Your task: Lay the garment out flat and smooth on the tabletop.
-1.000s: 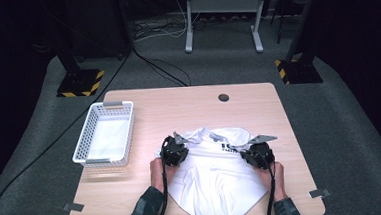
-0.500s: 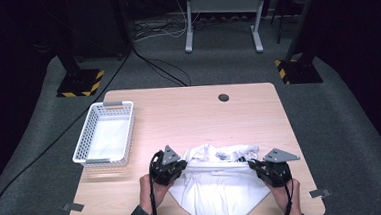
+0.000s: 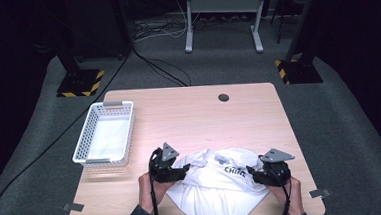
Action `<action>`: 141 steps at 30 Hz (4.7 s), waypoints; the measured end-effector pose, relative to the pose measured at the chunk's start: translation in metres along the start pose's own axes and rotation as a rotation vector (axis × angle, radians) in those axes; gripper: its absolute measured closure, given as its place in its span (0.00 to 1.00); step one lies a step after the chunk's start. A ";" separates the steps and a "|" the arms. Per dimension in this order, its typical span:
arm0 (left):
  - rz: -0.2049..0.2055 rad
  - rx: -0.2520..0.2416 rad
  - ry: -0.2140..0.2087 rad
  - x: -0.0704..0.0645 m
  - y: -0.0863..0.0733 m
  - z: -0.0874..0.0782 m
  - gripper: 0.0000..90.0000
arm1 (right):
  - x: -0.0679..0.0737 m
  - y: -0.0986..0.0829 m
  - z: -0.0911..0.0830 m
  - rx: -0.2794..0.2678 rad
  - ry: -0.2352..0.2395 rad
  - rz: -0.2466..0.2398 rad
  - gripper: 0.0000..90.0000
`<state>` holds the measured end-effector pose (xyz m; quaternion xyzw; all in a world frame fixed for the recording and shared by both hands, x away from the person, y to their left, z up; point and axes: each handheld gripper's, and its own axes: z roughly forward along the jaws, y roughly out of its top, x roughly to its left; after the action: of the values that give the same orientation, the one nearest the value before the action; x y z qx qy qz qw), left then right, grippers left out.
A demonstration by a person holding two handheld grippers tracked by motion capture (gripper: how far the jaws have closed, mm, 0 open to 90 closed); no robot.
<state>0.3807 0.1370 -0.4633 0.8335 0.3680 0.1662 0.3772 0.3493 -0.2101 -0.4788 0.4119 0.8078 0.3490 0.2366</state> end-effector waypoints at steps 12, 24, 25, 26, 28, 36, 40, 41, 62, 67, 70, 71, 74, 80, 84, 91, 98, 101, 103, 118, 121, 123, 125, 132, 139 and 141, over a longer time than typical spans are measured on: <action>0.001 0.104 -0.017 0.019 0.001 0.044 0.80 | -0.005 0.003 0.028 0.080 -0.007 0.019 0.83; -0.040 0.040 -0.043 0.037 0.009 0.033 0.95 | -0.025 0.026 0.022 -0.008 -0.029 0.069 0.91; -0.045 0.038 -0.042 0.038 0.009 0.034 0.95 | -0.026 0.028 0.023 -0.013 -0.028 0.073 0.91; -0.050 0.039 -0.047 0.040 0.010 0.035 0.96 | -0.028 0.030 0.024 -0.016 -0.029 0.076 0.91; -0.062 0.042 -0.050 0.044 0.010 0.038 0.97 | -0.032 0.034 0.028 -0.016 -0.030 0.079 0.91; -0.111 0.037 -0.013 0.070 0.019 0.050 0.97 | -0.052 0.058 0.054 0.007 -0.040 0.088 0.91; -0.136 0.055 0.027 0.086 0.026 0.063 0.96 | -0.063 0.073 0.074 0.024 -0.045 0.108 0.91; -0.139 0.060 0.039 0.089 0.028 0.066 0.96 | -0.065 0.076 0.080 0.026 -0.050 0.109 0.90; -0.182 0.016 0.113 0.077 0.021 0.020 0.24 | -0.052 0.047 0.049 0.074 -0.040 0.169 0.41; -0.130 0.010 0.049 0.046 0.007 0.007 0.16 | -0.036 0.023 0.049 0.120 -0.042 0.148 0.34; -0.093 0.028 0.005 0.024 -0.006 0.010 0.12 | -0.035 0.017 0.058 0.139 -0.035 0.155 0.39; -0.077 0.033 0.007 0.016 -0.011 0.012 0.11 | -0.036 0.017 0.060 0.142 -0.033 0.156 0.45; -0.072 0.039 0.010 0.003 -0.028 0.021 0.09 | -0.038 0.017 0.063 0.140 -0.034 0.157 0.68; -0.072 0.059 0.036 -0.002 -0.045 0.035 0.05 | -0.050 0.025 0.064 0.118 -0.069 0.153 0.90; -0.076 0.053 0.035 -0.001 -0.049 0.037 0.04 | -0.068 0.031 0.066 0.107 -0.093 0.181 0.92; -0.084 0.028 0.042 -0.002 -0.053 0.037 0.03 | -0.103 0.033 0.074 0.113 -0.133 0.262 0.89; -0.085 0.026 0.046 -0.003 -0.054 0.037 0.03 | -0.102 0.030 0.059 0.113 -0.210 0.287 0.55; -0.086 0.026 0.046 -0.003 -0.053 0.037 0.03 | -0.087 0.033 0.040 0.081 -0.239 0.255 0.50; -0.086 0.026 0.046 -0.003 -0.053 0.037 0.03 | -0.073 0.034 0.028 0.054 -0.236 0.223 0.49; -0.085 0.027 0.044 -0.003 -0.053 0.037 0.02 | -0.062 0.023 0.075 0.199 -0.136 0.162 0.52; -0.085 0.027 0.044 -0.003 -0.053 0.037 0.02 | -0.077 0.021 0.072 0.196 -0.227 0.208 0.49; -0.085 0.027 0.044 -0.003 -0.053 0.037 0.02 | -0.081 0.020 0.066 0.189 -0.236 0.234 0.47; -0.085 0.028 0.044 -0.003 -0.053 0.037 0.02 | -0.080 0.021 0.057 0.170 -0.252 0.237 0.44; -0.085 0.028 0.044 -0.003 -0.053 0.037 0.02 | -0.043 0.030 0.041 0.161 -0.127 0.172 0.36; -0.085 0.027 0.044 -0.003 -0.053 0.037 0.02 | -0.010 0.028 0.068 0.267 -0.086 0.084 0.40; -0.085 0.028 0.044 -0.003 -0.053 0.037 0.02 | -0.011 0.026 0.068 0.250 -0.062 0.102 0.52</action>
<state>0.3736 0.1397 -0.5280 0.8184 0.4135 0.1632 0.3642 0.4142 -0.1836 -0.5018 0.4891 0.8154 0.2444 0.1904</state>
